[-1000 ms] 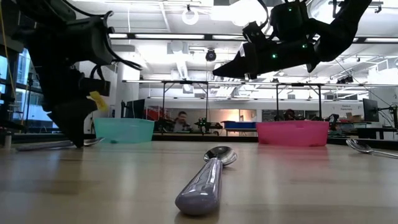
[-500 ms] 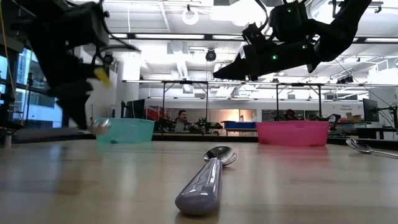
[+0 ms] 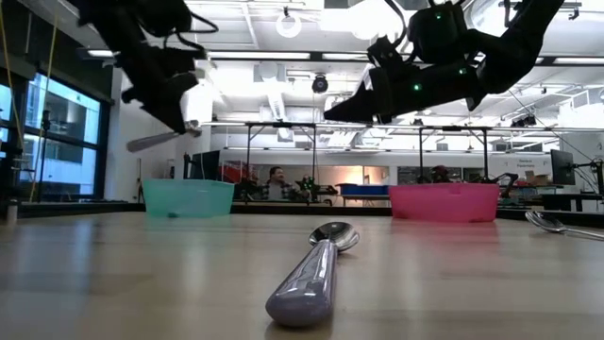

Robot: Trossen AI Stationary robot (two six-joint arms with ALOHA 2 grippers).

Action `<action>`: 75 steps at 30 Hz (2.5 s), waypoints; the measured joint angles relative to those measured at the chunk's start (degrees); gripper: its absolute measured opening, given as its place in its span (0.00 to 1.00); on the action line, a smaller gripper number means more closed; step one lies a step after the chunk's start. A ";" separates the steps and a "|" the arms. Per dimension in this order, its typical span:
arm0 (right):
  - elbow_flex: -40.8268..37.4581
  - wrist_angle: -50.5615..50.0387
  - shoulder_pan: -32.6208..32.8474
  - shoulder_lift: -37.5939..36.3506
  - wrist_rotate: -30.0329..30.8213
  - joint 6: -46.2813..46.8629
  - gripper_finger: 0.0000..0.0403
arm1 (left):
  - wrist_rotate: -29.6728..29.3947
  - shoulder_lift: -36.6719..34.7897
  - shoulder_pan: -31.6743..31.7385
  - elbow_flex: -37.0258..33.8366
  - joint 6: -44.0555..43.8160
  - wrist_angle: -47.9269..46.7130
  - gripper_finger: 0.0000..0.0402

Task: Sort silverware by color (type)
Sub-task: Put the purple spoon into the blue bin, then put the orange spoon into the pink bin

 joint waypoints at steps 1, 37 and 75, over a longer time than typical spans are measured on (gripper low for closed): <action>0.00 -0.17 0.00 0.00 0.00 -0.01 0.00 | 2.64 0.60 2.78 0.56 1.57 0.94 0.00; 0.00 -3.31 0.00 -0.02 0.01 -0.21 0.00 | 19.44 28.84 25.56 0.95 14.98 26.10 0.01; 1.07 -30.19 22.26 -0.07 31.87 26.10 0.00 | 19.20 -4.03 -9.49 -28.95 12.99 56.15 0.01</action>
